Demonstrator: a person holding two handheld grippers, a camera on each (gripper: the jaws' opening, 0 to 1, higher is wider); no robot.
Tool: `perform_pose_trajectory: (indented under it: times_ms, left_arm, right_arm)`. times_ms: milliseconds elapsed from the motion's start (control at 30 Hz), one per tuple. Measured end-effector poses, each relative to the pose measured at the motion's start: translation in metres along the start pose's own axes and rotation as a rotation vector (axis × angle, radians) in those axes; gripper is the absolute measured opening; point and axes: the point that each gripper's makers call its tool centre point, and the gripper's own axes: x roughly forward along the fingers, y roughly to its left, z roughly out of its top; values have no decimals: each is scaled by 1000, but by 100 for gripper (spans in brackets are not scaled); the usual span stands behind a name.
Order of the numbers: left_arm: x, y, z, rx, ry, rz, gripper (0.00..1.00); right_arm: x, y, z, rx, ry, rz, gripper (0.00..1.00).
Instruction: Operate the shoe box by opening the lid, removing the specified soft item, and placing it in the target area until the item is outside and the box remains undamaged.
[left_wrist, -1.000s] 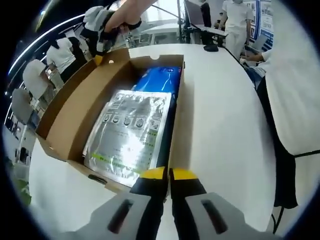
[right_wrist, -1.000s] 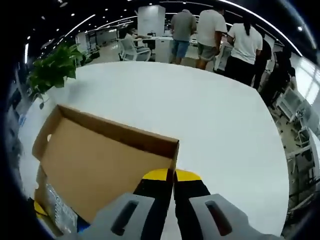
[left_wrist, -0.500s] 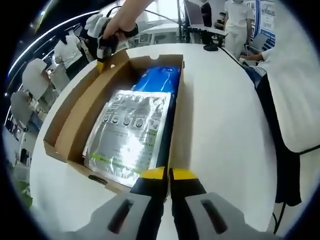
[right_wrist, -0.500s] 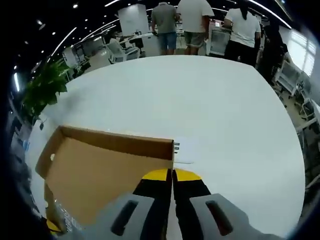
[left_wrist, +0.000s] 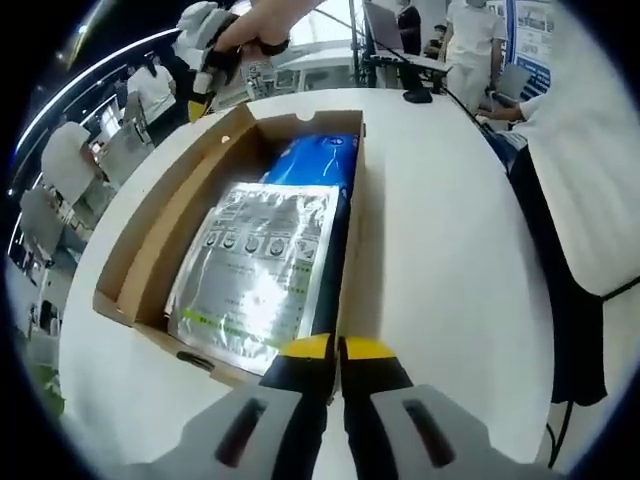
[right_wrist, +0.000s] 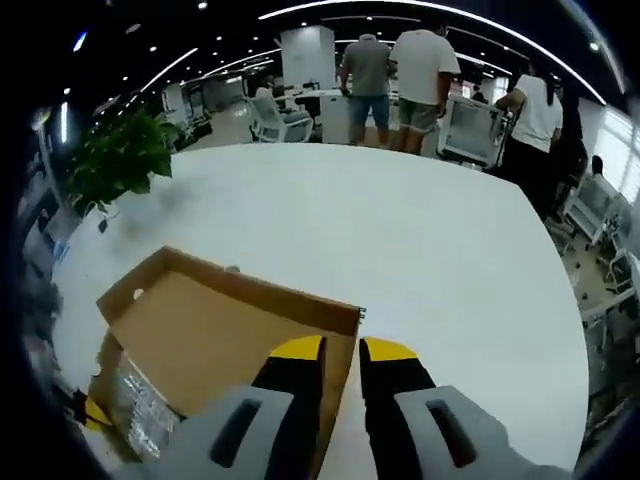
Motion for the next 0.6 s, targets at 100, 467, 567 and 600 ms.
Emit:
perform_pose_trajectory:
  times_ms: [100,467,567,600]
  left_arm:
    - [0,0,0,4,-8,3,2]
    - [-1,1,-2,12,-1,-7,2]
    - [0,0,-2,19,1,-9,1]
    - [0,0,-2,19,0,-10,1]
  right_arm:
    - [-12,11,-5,30,-7,72,14]
    - [-61,11,-31,86,-26,177,22]
    - [-73,13,-36,125,-41,206,23]
    - [-76,14,-36,137,-47,218,24]
